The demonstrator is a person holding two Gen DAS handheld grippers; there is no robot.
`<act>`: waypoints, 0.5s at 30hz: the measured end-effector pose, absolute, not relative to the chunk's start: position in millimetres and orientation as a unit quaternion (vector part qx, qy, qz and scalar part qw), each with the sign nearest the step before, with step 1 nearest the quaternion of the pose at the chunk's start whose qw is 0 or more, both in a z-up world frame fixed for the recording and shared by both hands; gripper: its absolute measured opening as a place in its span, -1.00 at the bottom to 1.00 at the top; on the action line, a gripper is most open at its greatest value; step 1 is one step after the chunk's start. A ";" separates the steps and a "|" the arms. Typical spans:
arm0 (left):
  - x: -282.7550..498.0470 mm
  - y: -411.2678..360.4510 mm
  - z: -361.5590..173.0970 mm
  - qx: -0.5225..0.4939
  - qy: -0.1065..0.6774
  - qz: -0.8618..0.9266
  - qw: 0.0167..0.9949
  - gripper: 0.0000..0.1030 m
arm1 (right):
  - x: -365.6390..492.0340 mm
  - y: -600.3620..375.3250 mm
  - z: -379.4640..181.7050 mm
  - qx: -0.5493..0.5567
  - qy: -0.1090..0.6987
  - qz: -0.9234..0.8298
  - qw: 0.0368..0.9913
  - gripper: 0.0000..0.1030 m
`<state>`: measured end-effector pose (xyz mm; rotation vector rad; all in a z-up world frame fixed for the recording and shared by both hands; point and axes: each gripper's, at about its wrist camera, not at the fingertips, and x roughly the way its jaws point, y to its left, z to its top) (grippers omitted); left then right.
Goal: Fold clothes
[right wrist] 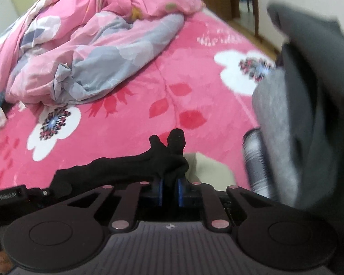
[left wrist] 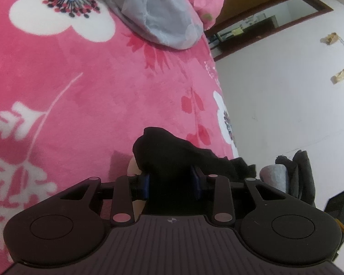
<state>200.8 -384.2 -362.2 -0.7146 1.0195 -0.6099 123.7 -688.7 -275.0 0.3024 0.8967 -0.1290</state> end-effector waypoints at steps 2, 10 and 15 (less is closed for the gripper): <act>201.9 -386.9 -359.9 -0.330 0.468 -0.282 0.770 -0.37 | 121.5 -685.9 -270.3 0.126 0.424 -0.068 0.894 -0.76; 208.2 -393.7 -360.7 -0.324 0.468 -0.284 0.772 -0.37 | 122.8 -679.7 -271.2 0.070 0.416 -0.087 0.903 -0.76; 210.5 -393.5 -363.0 -0.317 0.477 -0.280 0.770 -0.36 | 134.5 -667.7 -301.3 -0.006 0.451 -0.096 0.887 -0.21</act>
